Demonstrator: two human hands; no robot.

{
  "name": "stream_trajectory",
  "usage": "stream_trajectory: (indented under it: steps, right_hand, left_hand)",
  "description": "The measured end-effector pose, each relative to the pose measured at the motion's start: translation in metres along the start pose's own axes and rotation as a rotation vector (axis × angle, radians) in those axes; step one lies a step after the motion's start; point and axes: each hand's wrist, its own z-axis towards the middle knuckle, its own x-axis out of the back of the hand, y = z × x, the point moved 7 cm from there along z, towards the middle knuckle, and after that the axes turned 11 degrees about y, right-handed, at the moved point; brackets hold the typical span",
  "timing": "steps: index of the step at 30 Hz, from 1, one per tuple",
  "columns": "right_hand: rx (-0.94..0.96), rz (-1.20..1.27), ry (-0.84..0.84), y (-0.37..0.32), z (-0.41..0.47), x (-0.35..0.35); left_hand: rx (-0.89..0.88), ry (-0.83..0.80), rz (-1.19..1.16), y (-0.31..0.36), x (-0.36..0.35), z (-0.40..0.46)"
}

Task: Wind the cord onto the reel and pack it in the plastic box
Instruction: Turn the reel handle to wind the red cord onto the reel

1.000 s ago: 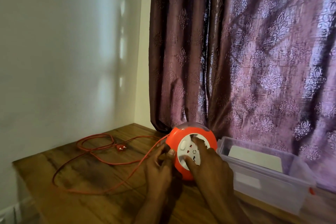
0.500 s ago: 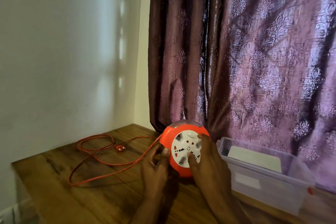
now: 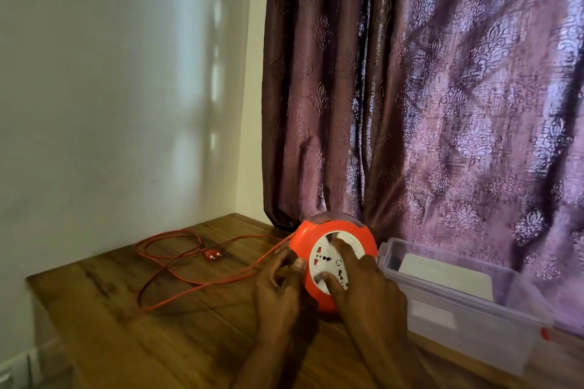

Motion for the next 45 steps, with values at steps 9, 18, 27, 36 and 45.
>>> stream_trajectory:
  steps: [9, 18, 27, 36, 45]
  right_hand:
    - [-0.581, 0.603, 0.069, 0.029, -0.003, -0.004]
    - [-0.029, 0.030, 0.067, -0.006, -0.002, 0.001]
    - [0.054, -0.092, -0.025, -0.003, -0.003, -0.006]
    - [-0.379, 0.315, 0.123, 0.022, 0.000, 0.004]
    - [-0.240, 0.233, 0.144, 0.017, 0.001, 0.006]
  left_hand:
    - [-0.082, -0.046, 0.057, 0.002, -0.005, -0.001]
    - [-0.007, 0.033, 0.017, -0.003, 0.001, 0.002]
    - [0.040, -0.015, -0.010, -0.006, -0.002, 0.000]
    - [0.028, -0.046, -0.032, -0.010, -0.007, 0.000]
    - [-0.002, -0.022, -0.037, -0.011, -0.003, 0.004]
